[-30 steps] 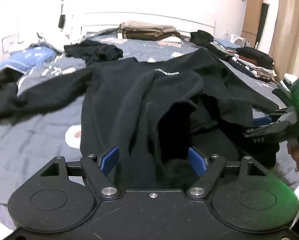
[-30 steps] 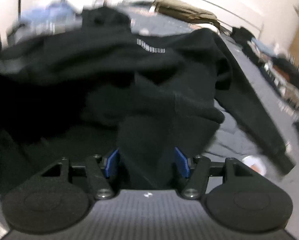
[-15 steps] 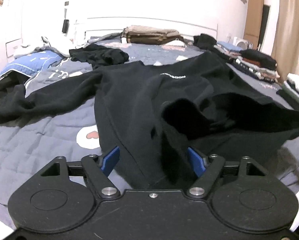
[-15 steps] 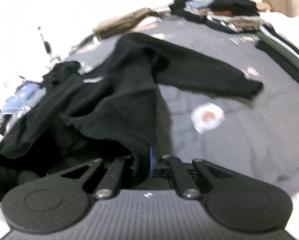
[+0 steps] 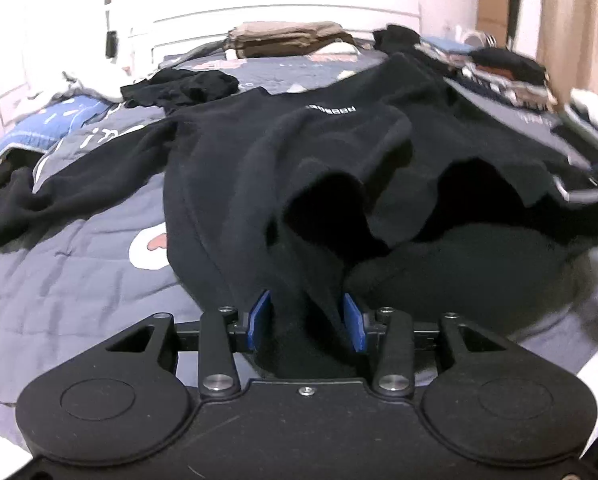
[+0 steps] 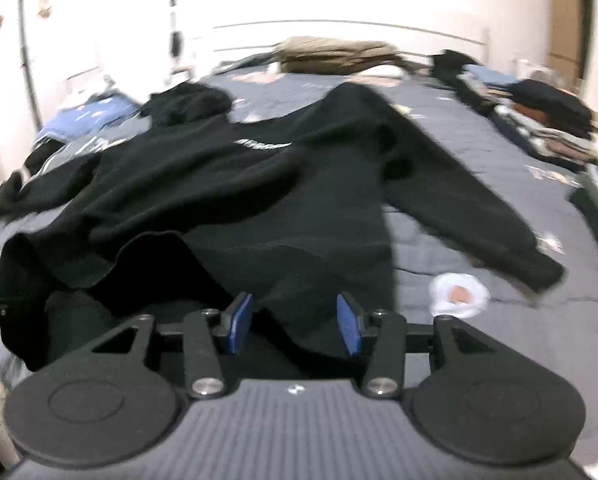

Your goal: Fold clothes

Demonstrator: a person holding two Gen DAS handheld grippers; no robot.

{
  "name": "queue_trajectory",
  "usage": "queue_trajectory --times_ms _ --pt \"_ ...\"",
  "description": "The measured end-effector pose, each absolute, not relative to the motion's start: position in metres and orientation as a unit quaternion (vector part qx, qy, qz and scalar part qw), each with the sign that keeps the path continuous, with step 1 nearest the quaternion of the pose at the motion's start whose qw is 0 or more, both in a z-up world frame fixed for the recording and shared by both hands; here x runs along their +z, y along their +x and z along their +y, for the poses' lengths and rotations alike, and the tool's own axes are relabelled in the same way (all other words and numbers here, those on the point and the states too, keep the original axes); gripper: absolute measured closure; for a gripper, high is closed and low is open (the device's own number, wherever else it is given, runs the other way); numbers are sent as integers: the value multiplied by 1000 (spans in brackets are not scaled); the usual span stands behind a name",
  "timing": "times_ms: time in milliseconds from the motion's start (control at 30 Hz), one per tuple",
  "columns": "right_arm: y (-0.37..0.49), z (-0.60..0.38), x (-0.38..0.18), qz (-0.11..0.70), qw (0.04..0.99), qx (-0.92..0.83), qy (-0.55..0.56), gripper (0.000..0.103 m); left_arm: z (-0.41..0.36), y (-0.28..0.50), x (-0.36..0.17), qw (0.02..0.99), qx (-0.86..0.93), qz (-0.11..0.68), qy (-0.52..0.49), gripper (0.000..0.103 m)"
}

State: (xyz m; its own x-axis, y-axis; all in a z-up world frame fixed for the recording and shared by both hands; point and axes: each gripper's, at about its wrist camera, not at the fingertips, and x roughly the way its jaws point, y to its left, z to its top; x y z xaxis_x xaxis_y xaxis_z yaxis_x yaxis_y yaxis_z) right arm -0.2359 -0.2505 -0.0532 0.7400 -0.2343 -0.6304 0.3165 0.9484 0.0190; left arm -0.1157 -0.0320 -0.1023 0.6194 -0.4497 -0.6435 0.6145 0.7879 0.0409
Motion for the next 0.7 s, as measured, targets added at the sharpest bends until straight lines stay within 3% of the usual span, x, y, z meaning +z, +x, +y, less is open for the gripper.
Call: queue_trajectory --times_ms 100,167,200,233,300,500,600,700 --pt "-218 -246 -68 352 926 -137 28 57 -35 -117 -108 889 -295 324 132 59" --pt "-211 -244 -79 365 922 -132 0 58 -37 -118 -111 889 -295 322 140 65" --pt "-209 -244 -84 371 919 -131 -3 66 -37 -117 -113 888 -297 322 142 88" --pt "-209 -246 -89 377 917 -133 -2 77 -37 -116 -115 885 -301 327 142 99" --pt "-211 -254 -96 384 913 -139 20 92 -33 -115 -115 883 -300 331 143 99" --pt "-263 -287 -50 288 931 -167 149 103 6 -120 -72 892 -293 308 152 100" --pt "-297 -296 -24 252 936 -183 165 103 30 -128 -48 891 -296 303 161 101" --pt "-316 -300 -25 265 932 -184 165 103 46 -137 -36 879 -308 312 186 101"
